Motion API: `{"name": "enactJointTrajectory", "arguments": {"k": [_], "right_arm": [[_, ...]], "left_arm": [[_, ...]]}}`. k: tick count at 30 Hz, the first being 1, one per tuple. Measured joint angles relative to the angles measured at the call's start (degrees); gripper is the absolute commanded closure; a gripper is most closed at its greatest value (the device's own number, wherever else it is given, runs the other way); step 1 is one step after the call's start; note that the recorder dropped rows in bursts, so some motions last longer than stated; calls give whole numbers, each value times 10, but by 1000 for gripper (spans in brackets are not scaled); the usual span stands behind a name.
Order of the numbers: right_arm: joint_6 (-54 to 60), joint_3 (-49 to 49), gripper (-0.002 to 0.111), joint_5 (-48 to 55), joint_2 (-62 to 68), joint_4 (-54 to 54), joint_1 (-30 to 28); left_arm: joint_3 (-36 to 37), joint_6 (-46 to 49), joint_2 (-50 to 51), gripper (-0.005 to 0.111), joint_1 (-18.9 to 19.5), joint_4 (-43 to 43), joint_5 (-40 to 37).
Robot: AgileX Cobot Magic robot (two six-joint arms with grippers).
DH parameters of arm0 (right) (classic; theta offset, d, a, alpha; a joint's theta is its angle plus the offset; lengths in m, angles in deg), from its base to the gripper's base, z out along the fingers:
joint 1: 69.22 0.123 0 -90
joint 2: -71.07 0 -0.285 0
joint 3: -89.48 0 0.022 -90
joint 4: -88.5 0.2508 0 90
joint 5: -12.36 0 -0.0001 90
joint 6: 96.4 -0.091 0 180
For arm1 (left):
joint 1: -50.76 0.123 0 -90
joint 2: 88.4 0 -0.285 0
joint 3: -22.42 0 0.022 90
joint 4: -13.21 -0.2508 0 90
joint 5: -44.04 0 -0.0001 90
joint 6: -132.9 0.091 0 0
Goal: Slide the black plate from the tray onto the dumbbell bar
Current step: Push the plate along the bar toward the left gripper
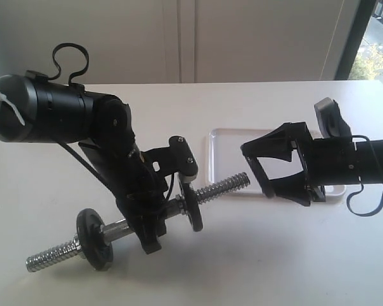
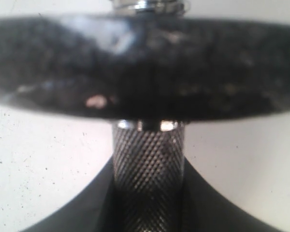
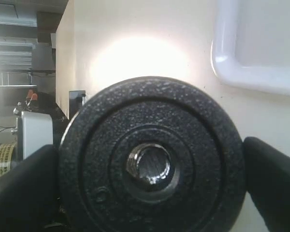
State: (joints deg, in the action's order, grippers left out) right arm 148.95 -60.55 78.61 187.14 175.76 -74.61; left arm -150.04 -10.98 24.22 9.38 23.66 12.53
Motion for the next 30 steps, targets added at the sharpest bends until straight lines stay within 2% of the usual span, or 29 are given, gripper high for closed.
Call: {"name": "enactJointTrajectory", "arguments": {"k": [13,30], "right_arm": [[-2,22,108,0,0,35,0],[13,25,108,-19,0,56,59]], "left_arm": [[0,0,0,107,0,12,10],[0,1,-2,107,0,13,10]]}}
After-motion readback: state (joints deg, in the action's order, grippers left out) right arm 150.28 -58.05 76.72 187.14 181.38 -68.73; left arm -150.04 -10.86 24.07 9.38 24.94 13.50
